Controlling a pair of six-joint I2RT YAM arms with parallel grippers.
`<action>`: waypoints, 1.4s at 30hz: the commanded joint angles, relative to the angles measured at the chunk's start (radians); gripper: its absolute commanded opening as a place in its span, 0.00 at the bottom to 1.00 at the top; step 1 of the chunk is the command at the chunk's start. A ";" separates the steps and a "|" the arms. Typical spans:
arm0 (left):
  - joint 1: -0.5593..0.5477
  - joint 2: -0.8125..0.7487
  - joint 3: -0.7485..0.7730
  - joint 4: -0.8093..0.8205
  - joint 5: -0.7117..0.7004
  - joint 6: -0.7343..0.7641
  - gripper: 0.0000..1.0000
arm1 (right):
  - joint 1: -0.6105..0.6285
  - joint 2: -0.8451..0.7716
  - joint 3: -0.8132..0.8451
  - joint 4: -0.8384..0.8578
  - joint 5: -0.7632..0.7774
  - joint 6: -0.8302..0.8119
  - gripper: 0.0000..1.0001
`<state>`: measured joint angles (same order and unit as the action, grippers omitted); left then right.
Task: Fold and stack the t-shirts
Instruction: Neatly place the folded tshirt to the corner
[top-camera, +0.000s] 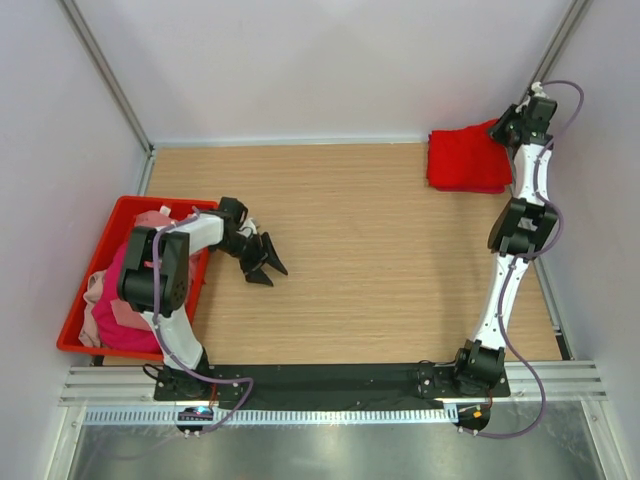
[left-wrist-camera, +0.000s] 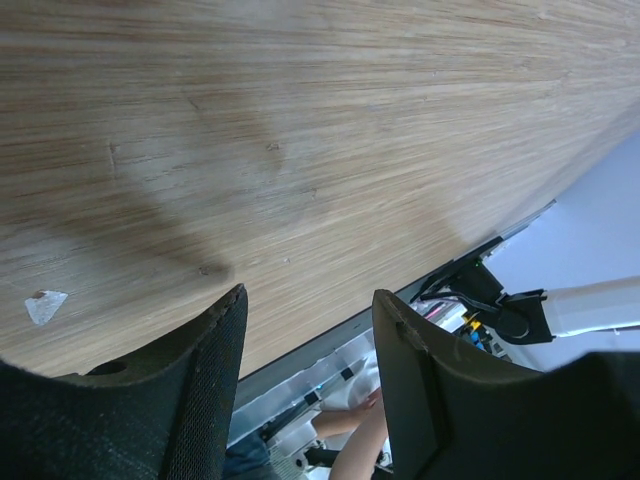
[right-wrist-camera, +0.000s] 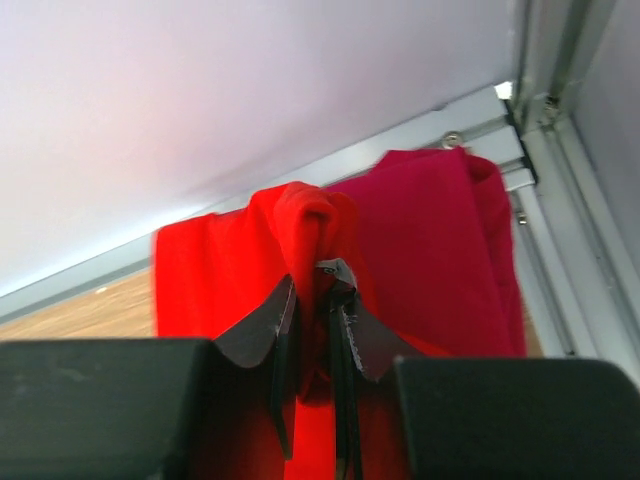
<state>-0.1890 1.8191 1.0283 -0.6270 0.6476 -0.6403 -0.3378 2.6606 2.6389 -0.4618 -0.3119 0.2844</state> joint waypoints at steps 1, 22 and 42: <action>-0.004 0.000 0.016 -0.007 0.000 -0.022 0.54 | -0.003 0.042 0.018 0.101 0.108 -0.037 0.04; -0.004 -0.294 -0.056 -0.040 0.020 -0.013 0.54 | 0.104 -0.277 -0.068 -0.096 0.548 -0.211 0.75; -0.004 -0.478 -0.114 -0.042 0.006 0.010 0.56 | 0.747 -1.186 -1.410 0.119 0.261 0.314 0.77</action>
<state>-0.1898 1.3842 0.9562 -0.7086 0.6270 -0.5873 0.3416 1.6024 1.4097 -0.5011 0.0093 0.4534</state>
